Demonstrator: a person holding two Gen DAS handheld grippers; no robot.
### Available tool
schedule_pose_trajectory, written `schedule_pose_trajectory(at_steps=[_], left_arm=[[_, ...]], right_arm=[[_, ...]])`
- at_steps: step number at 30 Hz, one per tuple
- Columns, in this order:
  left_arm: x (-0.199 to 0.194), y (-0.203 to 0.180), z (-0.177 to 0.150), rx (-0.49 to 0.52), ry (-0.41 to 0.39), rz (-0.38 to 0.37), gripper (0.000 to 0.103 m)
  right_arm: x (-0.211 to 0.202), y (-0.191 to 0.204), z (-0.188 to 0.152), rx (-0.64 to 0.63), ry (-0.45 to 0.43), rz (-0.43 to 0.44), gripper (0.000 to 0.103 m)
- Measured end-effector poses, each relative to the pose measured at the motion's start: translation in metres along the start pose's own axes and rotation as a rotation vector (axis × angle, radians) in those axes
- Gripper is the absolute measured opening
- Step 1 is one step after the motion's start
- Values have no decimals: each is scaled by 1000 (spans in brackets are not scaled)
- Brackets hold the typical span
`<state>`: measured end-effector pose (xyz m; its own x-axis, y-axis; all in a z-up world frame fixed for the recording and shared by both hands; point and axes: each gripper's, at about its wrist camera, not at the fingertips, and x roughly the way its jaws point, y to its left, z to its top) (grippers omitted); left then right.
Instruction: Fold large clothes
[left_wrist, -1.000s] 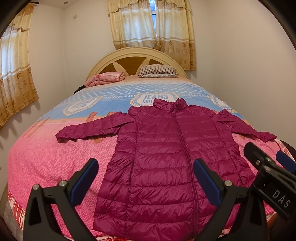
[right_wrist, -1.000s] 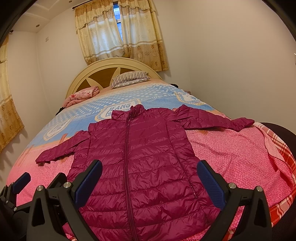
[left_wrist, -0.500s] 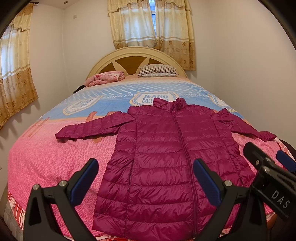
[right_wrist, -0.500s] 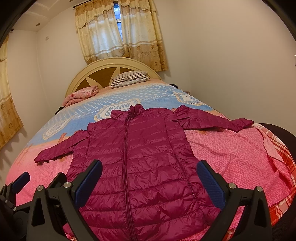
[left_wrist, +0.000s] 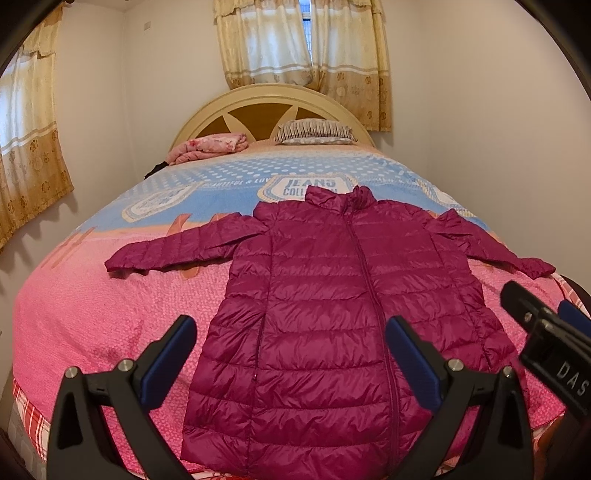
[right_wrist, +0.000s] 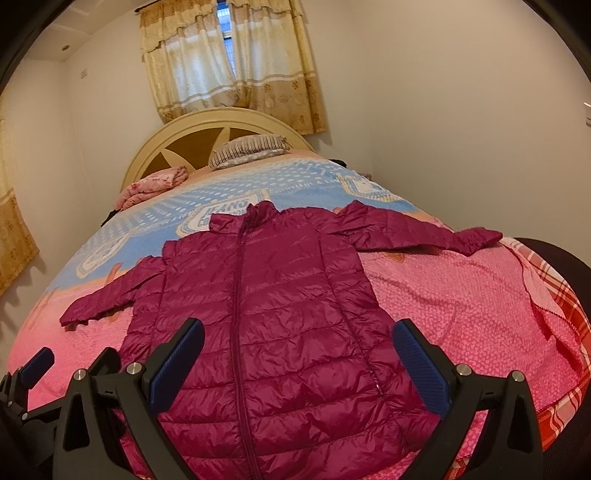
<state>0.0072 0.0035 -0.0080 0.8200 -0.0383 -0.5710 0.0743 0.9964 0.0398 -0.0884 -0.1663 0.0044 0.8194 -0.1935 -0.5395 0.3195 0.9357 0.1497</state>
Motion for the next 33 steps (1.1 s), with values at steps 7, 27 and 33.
schedule_pose_trajectory(at_steps=[7, 27, 33], left_arm=[[26, 8, 10, -20, 5, 1, 103], [174, 25, 81, -28, 27, 63, 103], [209, 32, 81, -27, 10, 99, 103]], right_arm=[[26, -12, 14, -15, 2, -66, 102], [137, -123, 91, 101, 66, -350, 102], [165, -180, 96, 203, 121, -377, 102]])
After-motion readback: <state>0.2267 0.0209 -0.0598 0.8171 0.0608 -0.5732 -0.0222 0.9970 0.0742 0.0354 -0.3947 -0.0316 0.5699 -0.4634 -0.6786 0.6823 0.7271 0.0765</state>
